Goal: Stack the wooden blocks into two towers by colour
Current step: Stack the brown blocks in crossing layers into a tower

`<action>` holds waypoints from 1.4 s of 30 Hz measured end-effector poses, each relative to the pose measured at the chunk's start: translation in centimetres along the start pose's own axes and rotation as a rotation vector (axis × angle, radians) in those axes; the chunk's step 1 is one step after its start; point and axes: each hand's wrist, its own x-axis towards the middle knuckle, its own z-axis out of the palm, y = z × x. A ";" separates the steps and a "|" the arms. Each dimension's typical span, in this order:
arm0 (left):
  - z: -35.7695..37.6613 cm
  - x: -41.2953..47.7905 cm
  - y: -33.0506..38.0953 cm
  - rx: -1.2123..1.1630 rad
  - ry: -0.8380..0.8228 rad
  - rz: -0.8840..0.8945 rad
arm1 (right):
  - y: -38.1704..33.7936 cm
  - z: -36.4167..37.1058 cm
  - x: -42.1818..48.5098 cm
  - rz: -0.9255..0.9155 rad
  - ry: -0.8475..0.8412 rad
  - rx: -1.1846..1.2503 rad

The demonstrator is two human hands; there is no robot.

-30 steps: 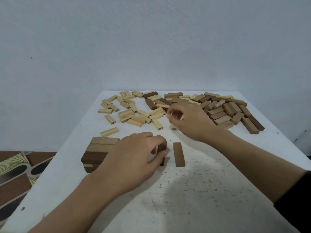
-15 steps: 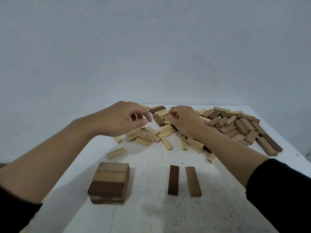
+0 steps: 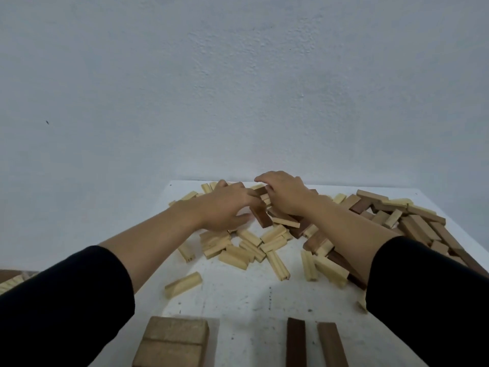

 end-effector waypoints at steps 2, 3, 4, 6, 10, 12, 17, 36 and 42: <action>0.3 0.0 -0.2 0.000 -0.006 0.005 | 0.2 0.1 0.9 -0.009 -0.055 -0.018; 0.4 0.0 -0.3 -0.007 -0.006 0.004 | 0.2 0.2 1.1 -0.015 -0.082 -0.026; 0.5 0.0 -0.3 -0.022 -0.001 0.004 | 0.3 0.3 1.3 -0.023 -0.103 -0.027; 0.5 0.0 -0.5 -0.051 0.014 0.003 | 0.5 0.6 1.5 -0.039 -0.113 0.000; 0.6 -0.1 -0.8 -0.071 0.010 -0.018 | 0.9 0.9 1.2 -0.069 -0.070 0.002; 0.6 -0.4 -1.0 -0.091 0.002 -0.037 | 0.9 1.0 0.9 -0.092 -0.051 -0.019; -0.3 -1.6 -1.3 -0.271 -0.030 -0.091 | 0.6 1.2 -0.3 -0.163 -0.024 -0.074; -2.3 -7.0 1.6 -0.473 0.104 -0.337 | -1.9 -0.4 -6.8 -0.139 0.205 0.226; -2.2 -7.7 5.0 -0.411 -0.022 -0.227 | -2.8 -1.3 -12.6 -0.016 0.166 0.331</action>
